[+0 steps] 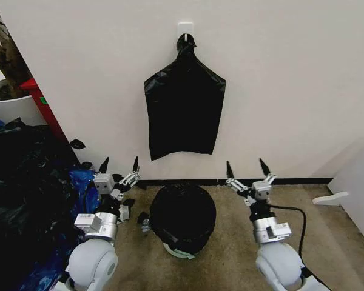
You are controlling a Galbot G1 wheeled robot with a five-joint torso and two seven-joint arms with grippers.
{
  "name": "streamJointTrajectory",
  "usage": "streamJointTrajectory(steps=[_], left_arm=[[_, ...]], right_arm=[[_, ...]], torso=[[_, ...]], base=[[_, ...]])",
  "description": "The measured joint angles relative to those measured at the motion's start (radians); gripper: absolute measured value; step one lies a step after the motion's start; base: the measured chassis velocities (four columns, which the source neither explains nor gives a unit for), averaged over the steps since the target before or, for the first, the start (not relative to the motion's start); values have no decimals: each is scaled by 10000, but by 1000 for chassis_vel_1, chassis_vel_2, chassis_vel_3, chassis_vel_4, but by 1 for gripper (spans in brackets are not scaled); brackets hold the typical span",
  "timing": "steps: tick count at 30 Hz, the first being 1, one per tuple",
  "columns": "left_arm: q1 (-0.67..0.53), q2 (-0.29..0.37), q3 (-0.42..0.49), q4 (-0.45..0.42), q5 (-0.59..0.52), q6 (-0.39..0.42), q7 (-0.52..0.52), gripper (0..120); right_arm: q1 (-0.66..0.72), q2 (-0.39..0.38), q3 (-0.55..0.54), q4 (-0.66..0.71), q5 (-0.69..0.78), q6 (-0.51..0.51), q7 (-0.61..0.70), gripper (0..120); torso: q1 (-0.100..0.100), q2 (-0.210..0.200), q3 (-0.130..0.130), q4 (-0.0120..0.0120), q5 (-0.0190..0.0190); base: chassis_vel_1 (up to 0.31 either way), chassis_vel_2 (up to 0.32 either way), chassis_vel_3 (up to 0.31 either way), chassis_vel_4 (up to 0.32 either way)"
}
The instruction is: Place the garbage bag over the trash bin.
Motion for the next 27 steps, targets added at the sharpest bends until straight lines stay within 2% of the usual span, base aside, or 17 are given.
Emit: streamJointTrajectory(steps=[2, 9, 27], left_arm=[[-5, -258, -84, 73, 16, -11, 201, 100], [60, -557, -170, 284, -5, -83, 427, 100], [348, -590, -200, 36, -119, -295, 456, 100]], right_arm=[[-166, 199, 574, -156, -402, 117, -163, 100], [-655, 607, 1261, -162, -525, 300, -388, 100], [-949, 886, 1543, -159, -1120, 926, -924, 100]], torso=[[0, 0, 0, 0, 0], [0, 0, 0, 0, 0], [0, 0, 0, 1, -1]], base=[[0, 0, 0, 0], [0, 0, 0, 0], [0, 0, 0, 0]])
